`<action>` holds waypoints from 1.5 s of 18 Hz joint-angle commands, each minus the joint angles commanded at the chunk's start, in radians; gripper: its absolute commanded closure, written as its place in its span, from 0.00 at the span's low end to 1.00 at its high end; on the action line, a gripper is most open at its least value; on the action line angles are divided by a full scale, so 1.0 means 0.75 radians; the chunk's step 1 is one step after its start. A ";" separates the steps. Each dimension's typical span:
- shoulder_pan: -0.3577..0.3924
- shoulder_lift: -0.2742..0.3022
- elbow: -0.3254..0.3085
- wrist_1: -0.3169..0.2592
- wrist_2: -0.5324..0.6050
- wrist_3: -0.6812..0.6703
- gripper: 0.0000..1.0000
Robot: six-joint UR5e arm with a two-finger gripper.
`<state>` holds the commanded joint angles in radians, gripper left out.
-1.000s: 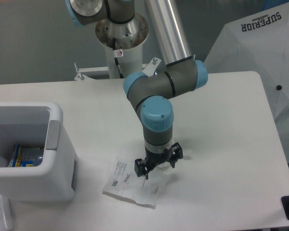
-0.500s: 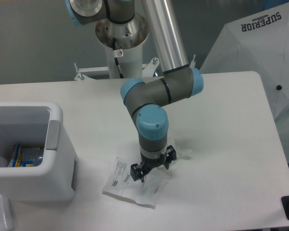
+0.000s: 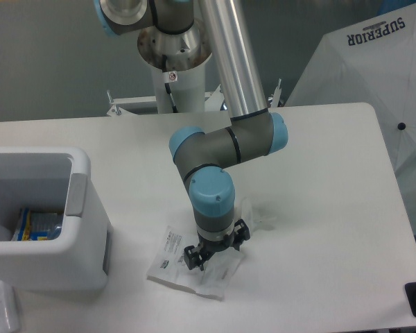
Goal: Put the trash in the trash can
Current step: 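Lower the gripper onto the white paper wrapper and close on it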
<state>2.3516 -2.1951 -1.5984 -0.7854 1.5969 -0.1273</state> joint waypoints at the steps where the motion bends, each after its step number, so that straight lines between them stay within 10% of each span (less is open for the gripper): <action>1: 0.000 0.000 0.000 0.000 0.000 0.000 0.00; 7: -0.004 -0.016 0.020 0.004 0.002 0.002 0.01; 27: -0.016 0.022 0.063 0.004 -0.018 0.006 0.97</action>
<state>2.3393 -2.1783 -1.5509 -0.7823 1.5831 -0.1227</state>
